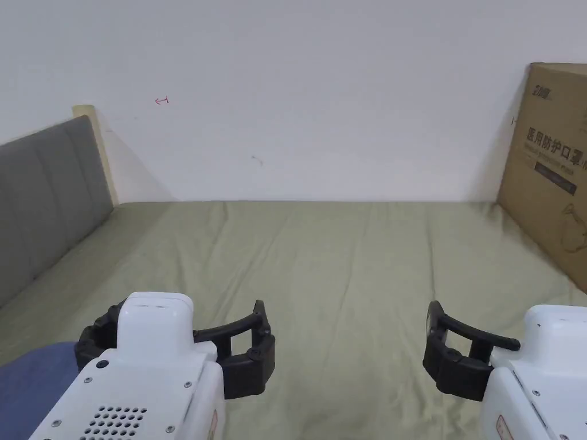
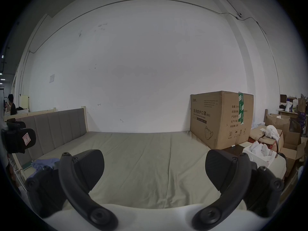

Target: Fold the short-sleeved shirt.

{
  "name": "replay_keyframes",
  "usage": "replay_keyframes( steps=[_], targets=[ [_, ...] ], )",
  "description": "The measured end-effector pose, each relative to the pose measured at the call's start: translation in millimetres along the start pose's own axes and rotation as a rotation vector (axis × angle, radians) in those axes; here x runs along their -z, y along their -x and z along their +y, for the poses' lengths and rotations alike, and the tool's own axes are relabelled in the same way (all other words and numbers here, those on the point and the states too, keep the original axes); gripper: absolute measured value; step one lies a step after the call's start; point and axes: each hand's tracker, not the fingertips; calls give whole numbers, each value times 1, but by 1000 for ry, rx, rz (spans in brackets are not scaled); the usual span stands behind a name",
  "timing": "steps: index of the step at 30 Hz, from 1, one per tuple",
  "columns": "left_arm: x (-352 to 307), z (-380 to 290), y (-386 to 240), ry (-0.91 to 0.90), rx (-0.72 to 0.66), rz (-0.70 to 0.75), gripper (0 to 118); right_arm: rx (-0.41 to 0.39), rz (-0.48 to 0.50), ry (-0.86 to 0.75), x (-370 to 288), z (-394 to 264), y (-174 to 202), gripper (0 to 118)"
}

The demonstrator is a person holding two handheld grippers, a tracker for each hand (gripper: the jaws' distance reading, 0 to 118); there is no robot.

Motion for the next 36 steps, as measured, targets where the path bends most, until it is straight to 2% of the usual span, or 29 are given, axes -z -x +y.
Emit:
replay_keyframes(
  steps=[17,21,23,25,26,27,29,32,33,34,36],
  targets=[
    [6,-7,3,29,5,-5,117,5,8,24,2,-3,1,118],
    [7,-7,3,-8,-8,16,117,-43,2,8,4,0,3,118],
    [7,-7,7,-58,-103,5,117,-152,-43,-35,5,6,12,118],
    [5,-8,16,-75,-267,-34,117,-332,-55,-89,4,8,26,118],
    [5,-11,23,-85,-373,-62,117,-462,-57,-104,3,7,36,118],
    [5,-16,29,-95,-474,-77,117,-551,-54,-117,2,5,43,118],
    [9,-32,45,-97,-722,-91,117,-829,-11,-160,-2,-8,61,118],
    [8,-66,56,-154,-1071,-19,117,-1188,39,-160,-4,-37,82,118],
    [10,-75,59,-143,-1126,-15,117,-1243,63,-131,-3,-46,86,118],
    [14,-81,61,-106,-1160,-30,117,-1262,94,-101,-2,-53,90,118],
    [20,-89,65,-20,-1169,-38,117,-1221,158,-30,2,-61,92,118]
  ],
)
